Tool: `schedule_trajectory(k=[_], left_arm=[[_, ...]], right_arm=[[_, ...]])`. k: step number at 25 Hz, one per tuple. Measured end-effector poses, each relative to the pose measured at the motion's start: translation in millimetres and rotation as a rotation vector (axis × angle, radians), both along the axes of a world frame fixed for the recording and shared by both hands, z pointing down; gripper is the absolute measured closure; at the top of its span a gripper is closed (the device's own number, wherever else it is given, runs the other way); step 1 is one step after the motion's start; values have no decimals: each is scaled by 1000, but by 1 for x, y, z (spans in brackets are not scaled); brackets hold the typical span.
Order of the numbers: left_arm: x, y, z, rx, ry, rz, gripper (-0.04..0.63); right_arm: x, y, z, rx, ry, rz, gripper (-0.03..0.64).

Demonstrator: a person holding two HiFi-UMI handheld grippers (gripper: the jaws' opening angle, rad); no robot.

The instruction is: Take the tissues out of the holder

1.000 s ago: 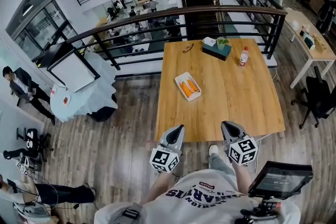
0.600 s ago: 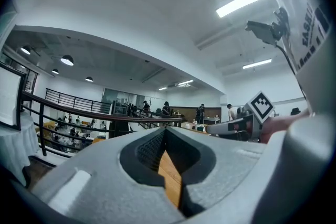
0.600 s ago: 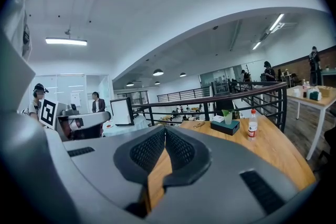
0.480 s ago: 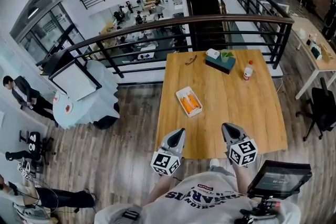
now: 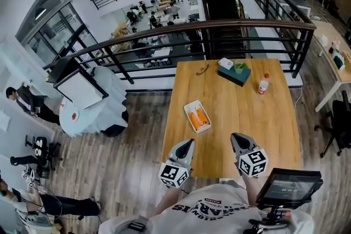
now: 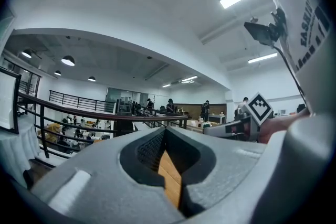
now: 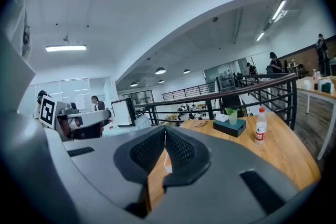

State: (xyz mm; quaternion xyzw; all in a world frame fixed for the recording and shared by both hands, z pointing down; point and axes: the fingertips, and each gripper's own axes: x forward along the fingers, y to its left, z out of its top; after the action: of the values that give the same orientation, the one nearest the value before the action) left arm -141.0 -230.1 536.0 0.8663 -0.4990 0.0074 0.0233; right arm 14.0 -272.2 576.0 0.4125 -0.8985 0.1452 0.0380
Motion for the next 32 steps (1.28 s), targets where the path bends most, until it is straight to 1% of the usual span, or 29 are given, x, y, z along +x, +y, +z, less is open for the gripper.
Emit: schedule_trajectory(k=[11, 14, 17, 22, 27, 32], left_arm=[[27, -57, 0, -14, 24, -69, 592], [33, -66, 0, -18, 22, -69, 592], [36, -73, 0, -22, 10, -53, 592], [31, -82, -6, -8, 17, -56, 592], [25, -87, -6, -9, 7, -29, 592], [14, -96, -4, -11, 5, -28, 592]], right_arm=[[39, -67, 10, -14, -8, -36, 607], [44, -79, 14, -23, 2, -45, 607], [44, -85, 16, -35, 0, -42, 607], [39, -87, 11, -36, 5, -44, 607], [30, -83, 4, -33, -8, -30, 607], [19, -80, -1, -28, 5, -42, 607]])
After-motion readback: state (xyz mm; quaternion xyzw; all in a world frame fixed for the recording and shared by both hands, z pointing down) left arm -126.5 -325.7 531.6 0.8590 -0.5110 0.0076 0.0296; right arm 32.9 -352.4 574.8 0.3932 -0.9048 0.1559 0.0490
